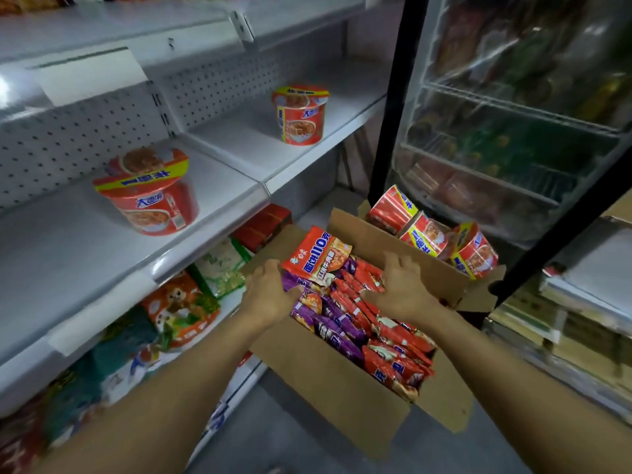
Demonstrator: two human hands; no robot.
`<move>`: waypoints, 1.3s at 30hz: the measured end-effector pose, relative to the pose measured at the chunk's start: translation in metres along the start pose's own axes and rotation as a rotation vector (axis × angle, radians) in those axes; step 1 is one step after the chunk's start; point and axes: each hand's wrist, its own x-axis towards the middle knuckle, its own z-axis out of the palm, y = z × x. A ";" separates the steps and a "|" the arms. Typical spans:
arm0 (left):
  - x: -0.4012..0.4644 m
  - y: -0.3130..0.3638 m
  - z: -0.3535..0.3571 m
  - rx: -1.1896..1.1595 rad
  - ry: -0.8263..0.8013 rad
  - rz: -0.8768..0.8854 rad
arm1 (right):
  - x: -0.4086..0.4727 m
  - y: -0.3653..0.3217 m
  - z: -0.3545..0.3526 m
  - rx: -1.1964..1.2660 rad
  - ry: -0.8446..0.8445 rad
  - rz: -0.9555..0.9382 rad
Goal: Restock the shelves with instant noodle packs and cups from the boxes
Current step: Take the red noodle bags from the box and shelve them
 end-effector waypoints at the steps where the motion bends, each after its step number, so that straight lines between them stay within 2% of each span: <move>1: 0.009 0.001 0.006 -0.011 -0.009 -0.005 | 0.005 0.006 0.002 0.010 -0.003 0.016; 9: 0.086 0.000 0.053 -0.218 -0.133 -0.077 | 0.054 0.041 0.025 0.065 -0.004 0.146; 14: 0.144 -0.011 0.091 -0.394 -0.186 -0.216 | 0.089 0.055 0.049 0.112 0.028 0.193; 18: 0.181 -0.020 0.123 -0.468 -0.144 -0.316 | 0.110 0.071 0.071 0.162 0.064 0.208; 23: 0.211 -0.019 0.157 -0.578 -0.097 -0.477 | 0.125 0.096 0.098 0.167 0.033 0.334; 29: 0.246 -0.020 0.187 -0.815 -0.014 -0.784 | 0.131 0.113 0.118 0.198 0.028 0.408; 33: 0.286 -0.055 0.222 -0.849 -0.061 -0.890 | 0.134 0.122 0.124 0.190 0.049 0.431; 39: 0.276 -0.038 0.204 -0.931 -0.143 -0.850 | 0.141 0.127 0.135 0.189 0.053 0.479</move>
